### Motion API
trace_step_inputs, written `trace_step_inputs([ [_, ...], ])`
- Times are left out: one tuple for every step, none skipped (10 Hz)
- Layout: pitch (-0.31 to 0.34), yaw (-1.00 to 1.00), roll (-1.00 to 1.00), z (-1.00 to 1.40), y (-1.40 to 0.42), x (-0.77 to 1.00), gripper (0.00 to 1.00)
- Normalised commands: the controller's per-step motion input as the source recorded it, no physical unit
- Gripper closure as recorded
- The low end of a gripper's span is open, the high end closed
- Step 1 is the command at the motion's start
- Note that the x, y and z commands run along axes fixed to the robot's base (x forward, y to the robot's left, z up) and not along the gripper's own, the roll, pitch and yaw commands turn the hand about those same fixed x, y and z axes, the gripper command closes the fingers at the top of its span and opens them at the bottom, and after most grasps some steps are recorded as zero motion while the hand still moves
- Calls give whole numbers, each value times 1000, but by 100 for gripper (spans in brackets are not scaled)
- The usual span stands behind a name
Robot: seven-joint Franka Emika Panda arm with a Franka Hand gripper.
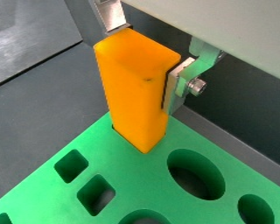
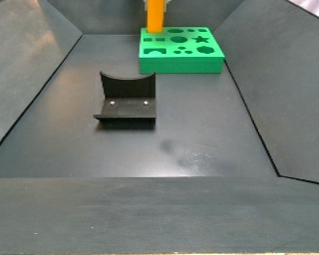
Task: Pick up the rectangle object. Move up. Move to above the board. Insert the rectangle object.
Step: Insert the rectangle object.
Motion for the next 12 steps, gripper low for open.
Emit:
trace_step_inputs([
  [276, -391, -19, -651, 60, 497, 100],
  [293, -23, -149, -514, 0, 577, 100],
  [264, 231, -163, -551, 89, 523, 100],
  [84, 429, -259, -563, 183, 223, 100],
  [-49, 123, -184, -140, 143, 0, 100],
  [0, 0, -87, -51, 117, 0, 100],
  [-63, 177, -61, -926, 131, -214, 100],
  [-83, 323, 236, -914, 3, -443, 100],
  [-89, 320, 276, -826, 0, -440, 100],
  [-50, 129, 147, -1000, 0, -3, 100],
  [0, 0, -60, -349, 0, 80, 100],
  [0, 0, 0, -26, 0, 0, 100],
])
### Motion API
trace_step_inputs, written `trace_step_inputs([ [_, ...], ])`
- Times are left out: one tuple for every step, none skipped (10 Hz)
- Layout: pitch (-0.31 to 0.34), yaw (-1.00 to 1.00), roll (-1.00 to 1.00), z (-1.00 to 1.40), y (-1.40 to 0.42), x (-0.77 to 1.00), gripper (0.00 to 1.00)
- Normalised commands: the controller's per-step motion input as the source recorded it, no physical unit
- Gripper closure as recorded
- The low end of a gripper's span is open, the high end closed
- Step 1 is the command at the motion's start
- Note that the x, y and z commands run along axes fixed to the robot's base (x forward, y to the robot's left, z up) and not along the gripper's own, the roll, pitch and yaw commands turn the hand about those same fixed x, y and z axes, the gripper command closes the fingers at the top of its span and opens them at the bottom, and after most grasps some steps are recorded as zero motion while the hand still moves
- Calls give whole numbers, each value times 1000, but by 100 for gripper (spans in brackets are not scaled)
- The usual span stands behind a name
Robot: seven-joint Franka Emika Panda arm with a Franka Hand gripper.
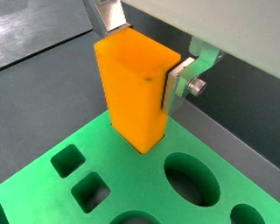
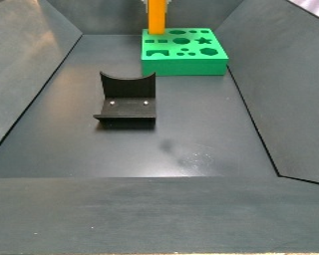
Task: Pick up the rectangle object. Move up. Move to above the board. Insert the rectangle object.
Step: Insert the rectangle object.
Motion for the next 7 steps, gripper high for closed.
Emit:
trace_step_inputs([
  [0, -71, -89, -763, 0, 0, 100],
  [0, -86, 0, -1000, 0, 0, 100],
  [0, -63, 7, -1000, 0, 43, 100],
  [0, -63, 16, -1000, 0, 66, 100],
  [0, -40, 14, -1000, 0, 86, 100],
  [0, -9, -120, -69, 3, 34, 100],
  [0, 0, 0, 0, 0, 0, 100],
])
